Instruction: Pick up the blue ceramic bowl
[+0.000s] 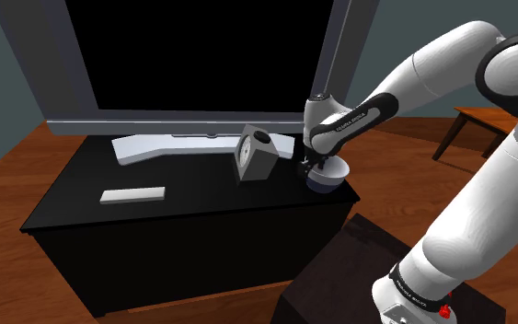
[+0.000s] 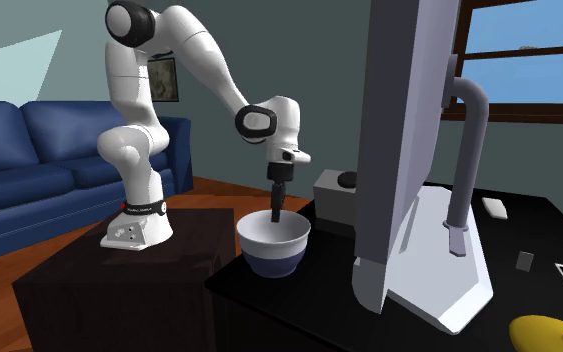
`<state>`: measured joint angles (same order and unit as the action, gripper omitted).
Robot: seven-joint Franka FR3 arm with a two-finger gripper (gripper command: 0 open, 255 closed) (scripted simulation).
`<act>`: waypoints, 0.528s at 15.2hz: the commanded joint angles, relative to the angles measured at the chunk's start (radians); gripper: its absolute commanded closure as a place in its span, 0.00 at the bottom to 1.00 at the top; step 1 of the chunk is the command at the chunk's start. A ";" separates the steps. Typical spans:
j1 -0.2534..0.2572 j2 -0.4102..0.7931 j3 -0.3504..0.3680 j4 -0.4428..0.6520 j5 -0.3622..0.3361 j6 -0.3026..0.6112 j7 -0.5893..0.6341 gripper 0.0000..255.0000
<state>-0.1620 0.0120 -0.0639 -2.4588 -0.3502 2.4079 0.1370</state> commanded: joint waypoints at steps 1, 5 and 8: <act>-0.001 0.018 -0.001 0.001 -0.005 0.017 0.006 0.00; -0.001 0.019 -0.001 0.001 -0.006 0.018 0.006 1.00; -0.001 0.018 -0.001 0.001 -0.006 0.018 0.006 1.00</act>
<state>-0.1628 0.0306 -0.0648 -2.4584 -0.3557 2.4261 0.1431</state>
